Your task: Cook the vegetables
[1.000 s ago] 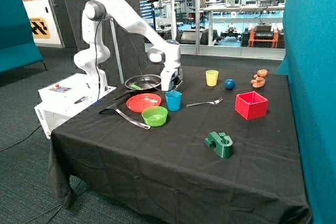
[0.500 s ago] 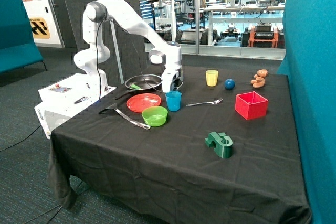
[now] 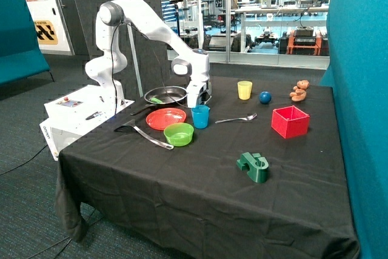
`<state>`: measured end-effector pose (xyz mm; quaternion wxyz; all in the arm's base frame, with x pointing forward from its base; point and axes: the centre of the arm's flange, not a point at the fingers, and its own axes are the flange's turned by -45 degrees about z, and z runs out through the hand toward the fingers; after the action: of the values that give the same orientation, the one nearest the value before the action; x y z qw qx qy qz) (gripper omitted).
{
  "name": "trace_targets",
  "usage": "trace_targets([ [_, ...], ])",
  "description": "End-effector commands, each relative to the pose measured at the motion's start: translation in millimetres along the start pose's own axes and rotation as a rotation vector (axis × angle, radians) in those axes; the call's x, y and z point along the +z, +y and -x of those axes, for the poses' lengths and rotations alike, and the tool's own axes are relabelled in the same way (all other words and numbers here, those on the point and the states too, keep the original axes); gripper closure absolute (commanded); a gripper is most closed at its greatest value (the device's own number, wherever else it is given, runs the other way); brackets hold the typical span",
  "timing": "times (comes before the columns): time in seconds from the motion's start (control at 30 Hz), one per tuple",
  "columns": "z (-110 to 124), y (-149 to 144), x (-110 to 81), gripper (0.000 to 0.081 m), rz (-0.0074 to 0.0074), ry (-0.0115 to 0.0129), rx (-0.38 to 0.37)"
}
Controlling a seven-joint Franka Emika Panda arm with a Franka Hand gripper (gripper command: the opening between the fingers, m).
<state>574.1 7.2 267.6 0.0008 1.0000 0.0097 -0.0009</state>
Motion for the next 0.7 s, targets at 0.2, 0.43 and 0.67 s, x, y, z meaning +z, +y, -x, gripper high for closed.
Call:
trace_targets([
  [0.2,6,-1,2.7,0.0808,-0.0016,0.0018,-0.008],
  [0.43,10,-1,1.6,0.0808,-0.0016,0.0018,-0.014],
  [0.67,14,1,-21.1,0.0808,-0.0016,0.0018,-0.034],
])
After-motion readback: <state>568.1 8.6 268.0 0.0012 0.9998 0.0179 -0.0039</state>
